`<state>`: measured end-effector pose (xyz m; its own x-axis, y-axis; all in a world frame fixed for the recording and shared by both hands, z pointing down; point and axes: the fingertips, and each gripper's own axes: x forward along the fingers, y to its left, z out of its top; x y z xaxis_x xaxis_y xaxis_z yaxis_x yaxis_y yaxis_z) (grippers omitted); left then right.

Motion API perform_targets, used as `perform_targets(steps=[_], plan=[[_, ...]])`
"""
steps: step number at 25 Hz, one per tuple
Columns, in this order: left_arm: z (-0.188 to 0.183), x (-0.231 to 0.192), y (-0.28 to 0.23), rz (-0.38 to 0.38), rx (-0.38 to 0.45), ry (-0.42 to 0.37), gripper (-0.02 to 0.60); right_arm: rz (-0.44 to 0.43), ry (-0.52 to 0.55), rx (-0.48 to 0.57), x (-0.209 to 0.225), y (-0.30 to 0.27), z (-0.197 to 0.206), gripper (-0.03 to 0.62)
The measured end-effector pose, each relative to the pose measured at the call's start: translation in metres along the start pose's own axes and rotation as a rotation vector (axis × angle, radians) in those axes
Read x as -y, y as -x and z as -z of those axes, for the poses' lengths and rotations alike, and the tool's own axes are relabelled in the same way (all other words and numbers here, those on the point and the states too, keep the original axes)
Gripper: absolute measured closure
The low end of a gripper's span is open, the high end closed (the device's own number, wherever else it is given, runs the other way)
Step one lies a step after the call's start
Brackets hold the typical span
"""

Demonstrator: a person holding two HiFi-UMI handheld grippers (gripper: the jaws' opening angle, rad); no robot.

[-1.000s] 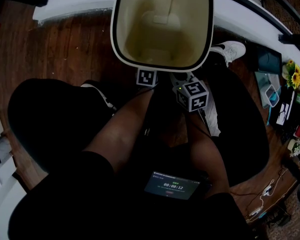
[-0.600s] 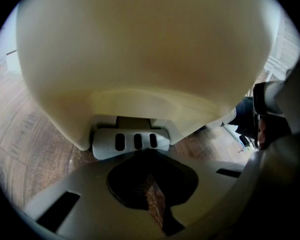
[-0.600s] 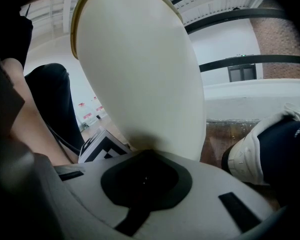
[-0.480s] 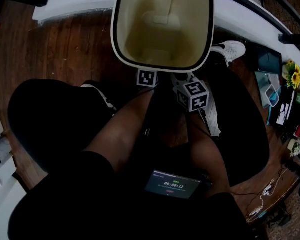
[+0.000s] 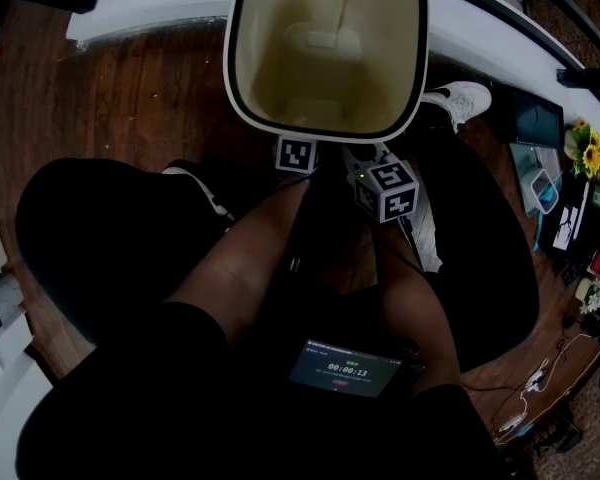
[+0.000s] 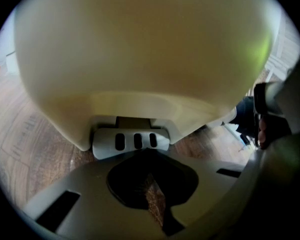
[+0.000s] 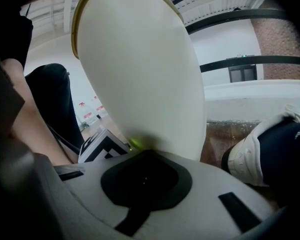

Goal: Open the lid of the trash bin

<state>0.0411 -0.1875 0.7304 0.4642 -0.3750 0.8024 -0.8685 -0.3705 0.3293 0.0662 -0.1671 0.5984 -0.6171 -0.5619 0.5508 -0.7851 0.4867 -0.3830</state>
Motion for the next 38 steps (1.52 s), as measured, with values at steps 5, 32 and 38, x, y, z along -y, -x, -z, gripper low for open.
perform_targets(steps=[5, 32, 38], plan=[[0.000, 0.000, 0.001, -0.001, 0.000, -0.002, 0.563, 0.001, 0.002, -0.009, -0.001, 0.001, 0.003, 0.577], [0.002, 0.002, 0.008, 0.031, 0.046, 0.024, 0.563, 0.004, 0.002, -0.009, -0.005, 0.003, 0.008, 0.577], [0.000, 0.004, 0.011, 0.044, 0.075, 0.024, 0.561, 0.006, 0.000, -0.008, -0.005, 0.004, 0.008, 0.577]])
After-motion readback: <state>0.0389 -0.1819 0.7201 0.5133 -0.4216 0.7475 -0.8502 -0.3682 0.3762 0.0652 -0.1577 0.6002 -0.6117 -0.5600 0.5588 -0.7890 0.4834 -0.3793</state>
